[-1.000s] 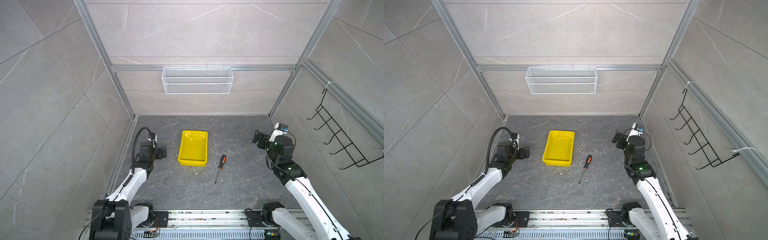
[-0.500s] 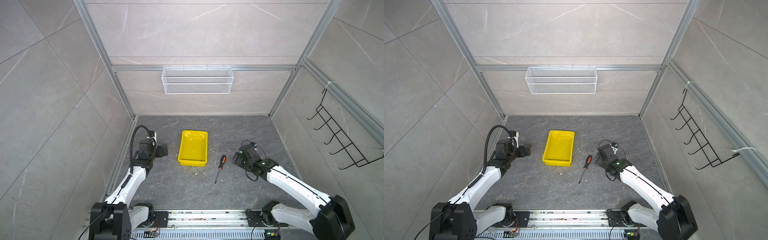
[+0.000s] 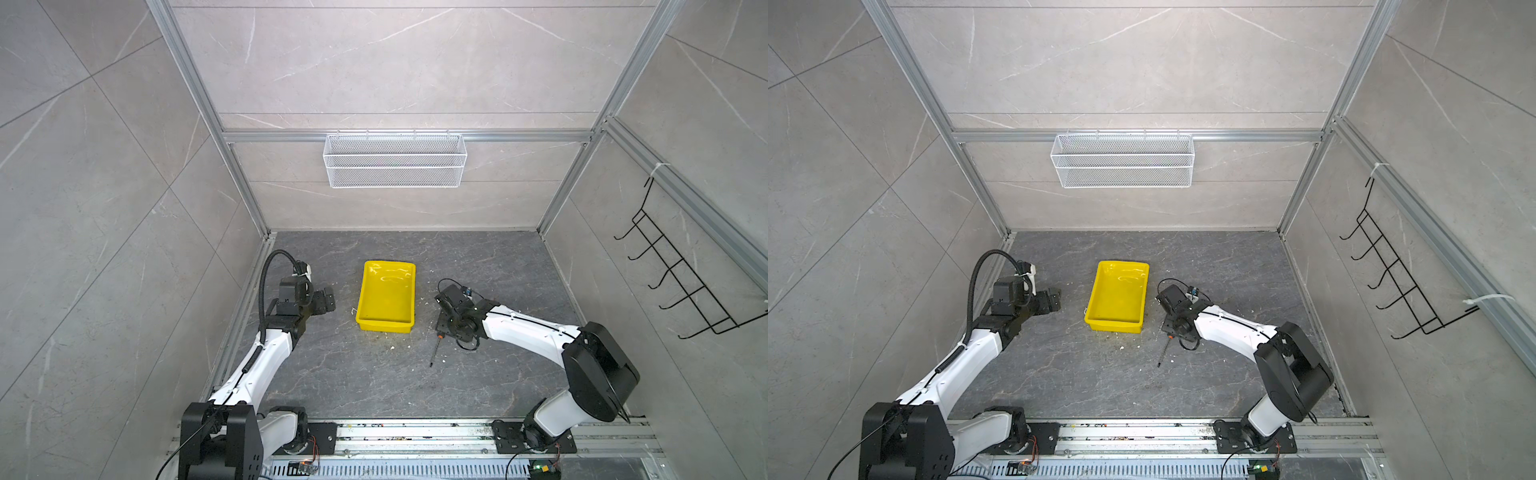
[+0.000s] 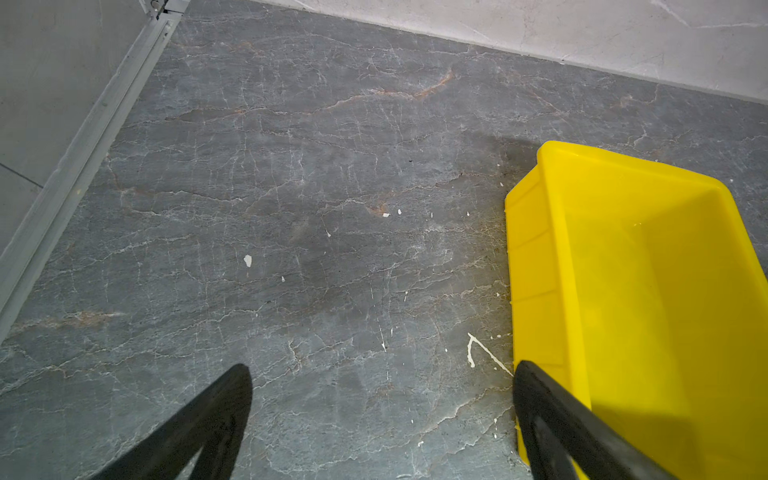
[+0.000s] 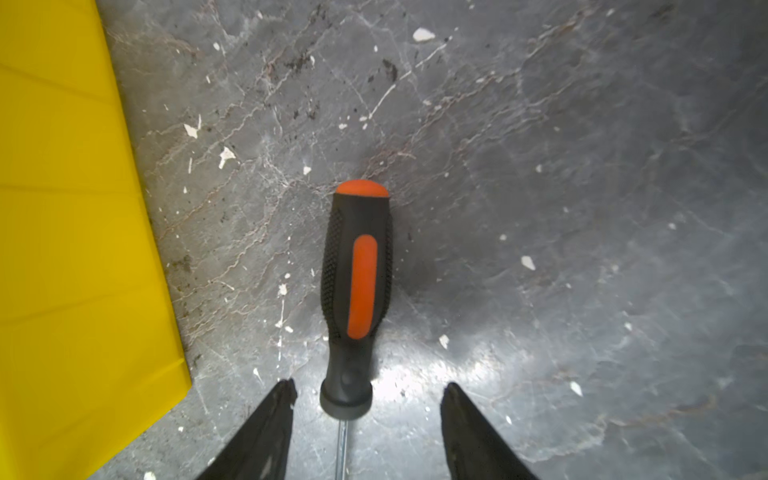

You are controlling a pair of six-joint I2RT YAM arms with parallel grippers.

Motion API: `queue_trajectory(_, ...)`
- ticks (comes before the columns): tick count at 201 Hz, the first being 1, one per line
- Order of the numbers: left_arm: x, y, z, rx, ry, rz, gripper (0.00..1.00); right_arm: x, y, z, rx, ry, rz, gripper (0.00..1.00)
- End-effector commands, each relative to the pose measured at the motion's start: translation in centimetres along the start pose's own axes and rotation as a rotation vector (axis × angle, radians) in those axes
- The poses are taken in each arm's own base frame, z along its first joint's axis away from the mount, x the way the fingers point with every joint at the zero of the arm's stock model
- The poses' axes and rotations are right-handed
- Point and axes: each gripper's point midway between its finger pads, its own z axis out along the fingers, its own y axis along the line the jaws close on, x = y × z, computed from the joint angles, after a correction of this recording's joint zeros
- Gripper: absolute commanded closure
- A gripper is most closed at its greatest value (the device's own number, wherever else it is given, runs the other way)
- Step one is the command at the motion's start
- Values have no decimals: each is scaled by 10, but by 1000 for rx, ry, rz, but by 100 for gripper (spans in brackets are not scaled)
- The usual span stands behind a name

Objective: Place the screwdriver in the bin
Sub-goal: 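Move the right gripper over the orange-handled screwdriver while the left arm lifts slightly, then lower the right gripper and close it on the screwdriver handle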

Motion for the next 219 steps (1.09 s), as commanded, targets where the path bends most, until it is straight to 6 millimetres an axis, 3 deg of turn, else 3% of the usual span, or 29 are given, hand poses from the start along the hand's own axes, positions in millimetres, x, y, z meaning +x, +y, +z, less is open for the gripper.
queue_trajectory(1,-7,2,-3,-14,-18,-19,0,7,3,10,12,43,11,41)
queue_trajectory(103,-3,1,8,-10,29,-19,0,7,7,30,44,70,-2,49)
queue_trajectory(219,-1,1,16,-12,62,-19,0,10,-15,35,98,52,-9,60)
